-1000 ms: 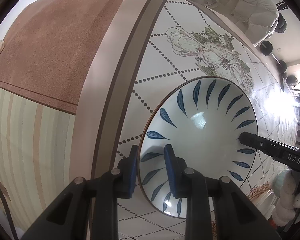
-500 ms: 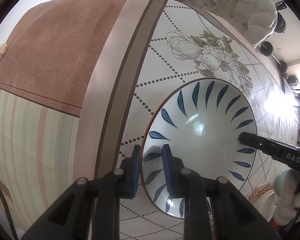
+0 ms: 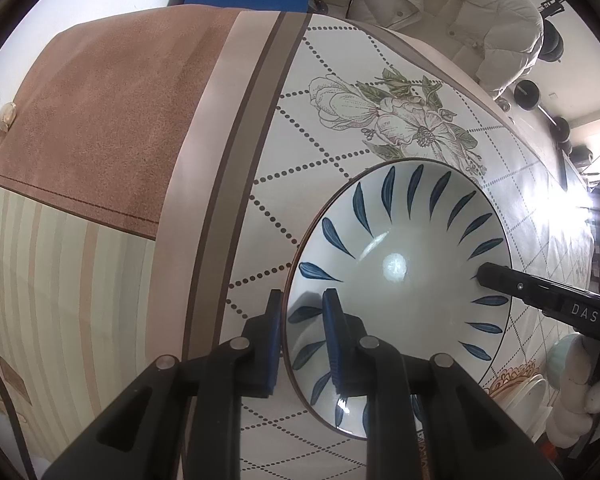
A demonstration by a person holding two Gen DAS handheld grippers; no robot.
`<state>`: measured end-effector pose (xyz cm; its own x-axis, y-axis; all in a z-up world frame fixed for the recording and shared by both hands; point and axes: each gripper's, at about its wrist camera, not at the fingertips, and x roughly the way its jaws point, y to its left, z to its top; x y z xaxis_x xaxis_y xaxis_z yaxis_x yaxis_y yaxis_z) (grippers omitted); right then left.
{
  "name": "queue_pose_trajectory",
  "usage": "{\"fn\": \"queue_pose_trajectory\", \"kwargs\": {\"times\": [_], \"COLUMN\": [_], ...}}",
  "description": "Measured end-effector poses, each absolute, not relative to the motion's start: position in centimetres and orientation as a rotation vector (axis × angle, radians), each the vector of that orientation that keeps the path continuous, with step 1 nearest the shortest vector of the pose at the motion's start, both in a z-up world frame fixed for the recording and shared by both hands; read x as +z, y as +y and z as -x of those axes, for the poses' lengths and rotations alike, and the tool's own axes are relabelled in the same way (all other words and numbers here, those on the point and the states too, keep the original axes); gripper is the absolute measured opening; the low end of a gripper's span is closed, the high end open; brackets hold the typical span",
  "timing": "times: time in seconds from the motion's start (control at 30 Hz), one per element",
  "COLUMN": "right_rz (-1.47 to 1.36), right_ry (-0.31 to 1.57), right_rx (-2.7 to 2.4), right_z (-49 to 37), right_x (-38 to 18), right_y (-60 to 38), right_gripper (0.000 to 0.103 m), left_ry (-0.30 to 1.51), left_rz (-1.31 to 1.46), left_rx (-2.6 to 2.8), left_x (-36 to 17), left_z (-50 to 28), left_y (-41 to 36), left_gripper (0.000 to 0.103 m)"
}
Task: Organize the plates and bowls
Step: 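Lift the blue-striped plate and carry it toward the plate stack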
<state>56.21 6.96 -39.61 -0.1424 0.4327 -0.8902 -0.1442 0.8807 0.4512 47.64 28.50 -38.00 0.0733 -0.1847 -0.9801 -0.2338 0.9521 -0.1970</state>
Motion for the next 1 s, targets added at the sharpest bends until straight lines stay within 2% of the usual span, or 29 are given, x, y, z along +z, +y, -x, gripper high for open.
{"fn": "queue_pose_trajectory", "kwargs": {"times": [0.23, 0.6, 1.0], "right_rz": [-0.263, -0.365, -0.444], "right_ry": [1.614, 1.543, 1.526], "right_rx": [0.499, 0.428, 0.329], "right_z": [-55.2, -51.9, -42.6], "right_x": [-37.4, -32.1, -30.0], "right_y": [3.5, -5.6, -17.6], "right_gripper": [0.014, 0.014, 0.014], "left_ry": [1.482, 1.45, 1.477], "left_rz": [0.321, 0.261, 0.206], "left_rx": [-0.006, -0.122, -0.254], "left_x": [-35.8, -31.6, -29.9], "left_z": [-47.5, -45.9, -39.9], "left_y": [26.5, 18.7, 7.9], "left_gripper": [0.016, 0.016, 0.016]}}
